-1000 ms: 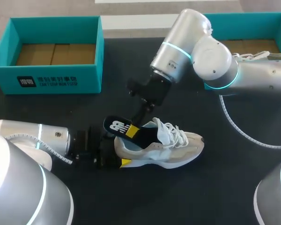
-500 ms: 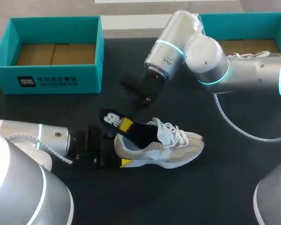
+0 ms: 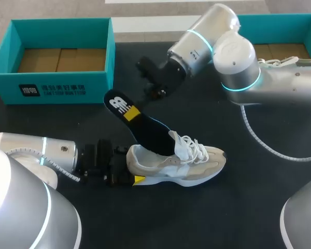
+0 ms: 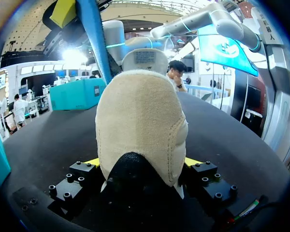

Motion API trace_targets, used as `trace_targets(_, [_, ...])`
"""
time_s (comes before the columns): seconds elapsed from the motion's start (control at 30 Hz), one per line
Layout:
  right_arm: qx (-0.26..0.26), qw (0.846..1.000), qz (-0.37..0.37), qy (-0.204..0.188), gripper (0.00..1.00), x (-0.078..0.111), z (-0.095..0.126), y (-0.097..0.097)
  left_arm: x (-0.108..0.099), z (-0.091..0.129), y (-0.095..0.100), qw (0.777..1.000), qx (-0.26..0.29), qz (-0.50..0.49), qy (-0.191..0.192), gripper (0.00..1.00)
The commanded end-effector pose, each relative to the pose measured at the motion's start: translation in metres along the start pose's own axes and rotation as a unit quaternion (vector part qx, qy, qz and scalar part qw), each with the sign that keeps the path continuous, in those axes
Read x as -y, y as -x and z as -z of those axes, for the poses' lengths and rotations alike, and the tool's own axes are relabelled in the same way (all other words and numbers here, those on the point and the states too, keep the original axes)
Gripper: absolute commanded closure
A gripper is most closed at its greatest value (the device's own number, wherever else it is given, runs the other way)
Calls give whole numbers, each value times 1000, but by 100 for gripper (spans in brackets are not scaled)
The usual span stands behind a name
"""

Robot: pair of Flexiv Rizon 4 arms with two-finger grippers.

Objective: Take the shoe out of the shoebox, open the shoe tongue, remove and reinsert the insole, then place the shoe into the shoebox

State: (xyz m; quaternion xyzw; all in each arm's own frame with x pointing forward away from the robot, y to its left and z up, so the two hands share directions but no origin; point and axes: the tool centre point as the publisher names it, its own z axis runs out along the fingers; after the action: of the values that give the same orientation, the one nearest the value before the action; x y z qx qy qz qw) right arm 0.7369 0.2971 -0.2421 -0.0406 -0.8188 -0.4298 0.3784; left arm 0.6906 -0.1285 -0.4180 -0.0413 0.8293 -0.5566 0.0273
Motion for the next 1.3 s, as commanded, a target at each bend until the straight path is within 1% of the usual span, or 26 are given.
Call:
trace_targets(0.03, [32,999,0,18,100,9,0,-14,-1,-1,-1,1000,2,0,1,100])
trace_targets(0.3, [32,999,0,18,100,9,0,-14,-1,-1,-1,1000,2,0,1,100])
trace_targets(0.33, [32,999,1,39,100,4,1,-14,-1,-1,-1,1000,2,0,1,100])
trace_targets(0.37, [33,998,7,45,100,1,2,-15,-1,-1,-1,1000,2,0,1,100])
trace_targets(0.4, [29,998,6,61,100,-7,5,-14,-1,-1,-1,1000,2,0,1,100])
trace_targets(0.43, [25,997,2,73,100,-9,5,-14,-1,-1,-1,1000,2,0,1,100])
trace_targets(0.47, [23,996,10,85,100,-15,6,-14,-1,-1,-1,1000,2,0,1,100])
trace_targets(0.5, [27,994,3,110,100,-21,8,-15,-1,-1,-1,1000,2,0,1,100])
trace_targets(0.53, [21,992,12,122,100,-23,9,-14,-1,-1,-1,1000,2,0,1,100])
trace_targets(0.6, [19,988,9,155,100,-34,11,-17,-1,-1,-1,1000,2,0,1,100])
trace_targets(0.63, [13,986,16,164,100,-41,12,-19,-1,-1,-1,1000,2,0,1,100])
trace_targets(0.67, [11,984,12,180,100,-46,13,-21,-1,-1,-1,1000,2,0,1,100])
trace_targets(0.7, [4,982,16,187,100,-51,14,-22,-1,-1,-1,1000,2,0,1,100])
trace_targets(0.77, [-2,981,14,193,100,-61,18,-27,-1,-1,-1,1000,2,0,1,100])
trace_targets(0.87, [-9,978,9,210,100,-71,23,-32,-1,-1,-1,1000,2,0,1,100])
trace_targets(1.0, [-19,968,6,250,100,-89,35,-43,-1,-1,-1,1000,2,0,1,100])
trace_targets(1.07, [-19,966,14,258,100,-98,42,-50,-1,-1,-1,1000,2,0,1,100])
trace_targets(1.2, [-20,962,33,272,100,-105,57,-66,-1,-1,-1,1000,2,0,1,100])
trace_targets(1.3, [-12,963,25,267,100,-100,70,-80,-1,-1,-1,1000,2,0,1,100])
